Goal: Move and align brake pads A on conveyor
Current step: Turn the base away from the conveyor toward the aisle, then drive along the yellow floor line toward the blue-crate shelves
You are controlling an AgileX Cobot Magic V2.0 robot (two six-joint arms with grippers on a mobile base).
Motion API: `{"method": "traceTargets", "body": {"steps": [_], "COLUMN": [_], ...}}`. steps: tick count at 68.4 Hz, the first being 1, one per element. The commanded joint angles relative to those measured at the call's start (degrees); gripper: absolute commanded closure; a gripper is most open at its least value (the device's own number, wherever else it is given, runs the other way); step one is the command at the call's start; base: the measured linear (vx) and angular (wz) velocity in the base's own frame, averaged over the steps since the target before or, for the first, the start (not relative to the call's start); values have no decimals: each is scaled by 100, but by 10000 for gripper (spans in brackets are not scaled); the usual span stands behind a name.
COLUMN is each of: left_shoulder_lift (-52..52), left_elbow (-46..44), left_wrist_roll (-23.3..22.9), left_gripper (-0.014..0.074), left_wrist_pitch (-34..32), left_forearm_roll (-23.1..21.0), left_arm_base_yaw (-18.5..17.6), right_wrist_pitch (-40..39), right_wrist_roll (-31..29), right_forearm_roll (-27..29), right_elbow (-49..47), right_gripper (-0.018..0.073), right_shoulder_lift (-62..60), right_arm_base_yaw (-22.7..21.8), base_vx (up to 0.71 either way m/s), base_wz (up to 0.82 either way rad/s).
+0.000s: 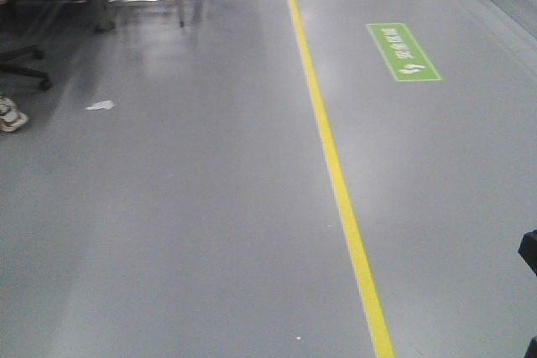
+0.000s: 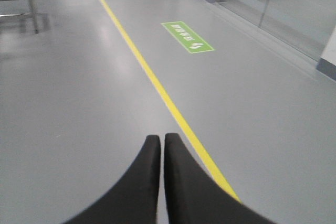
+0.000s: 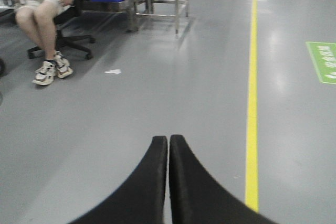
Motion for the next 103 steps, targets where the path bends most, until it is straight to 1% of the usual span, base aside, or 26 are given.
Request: {"method": "traceTargets", "body": {"steps": [1,22,47,103], "left_shoulder_lift": [57,57,57,57], "left_elbow": [-121,-121,-121,-121], "left_wrist_roll": [-41,-41,-41,-41], "left_gripper": [603,603,603,603], "left_wrist_pitch": [-404,-404,-404,-404], "left_forearm_roll": [-13,-13,-13,-13], "left_arm_base_yaw": [28,28,28,28], "right_wrist_pitch": [-416,-416,-416,-410], "right_wrist_roll": [-69,-69,-69,-69], "right_forearm_roll": [-51,-51,-51,-51], "right_elbow": [-161,-161,-161,-161], "right_gripper": [569,569,569,569], "right_shoulder_lift": [30,30,30,30], "right_arm_base_yaw": [-24,-24,-24,-24], "base_vx": [6,11,22,39], "base_wz": [-45,-34,-17,10]}}
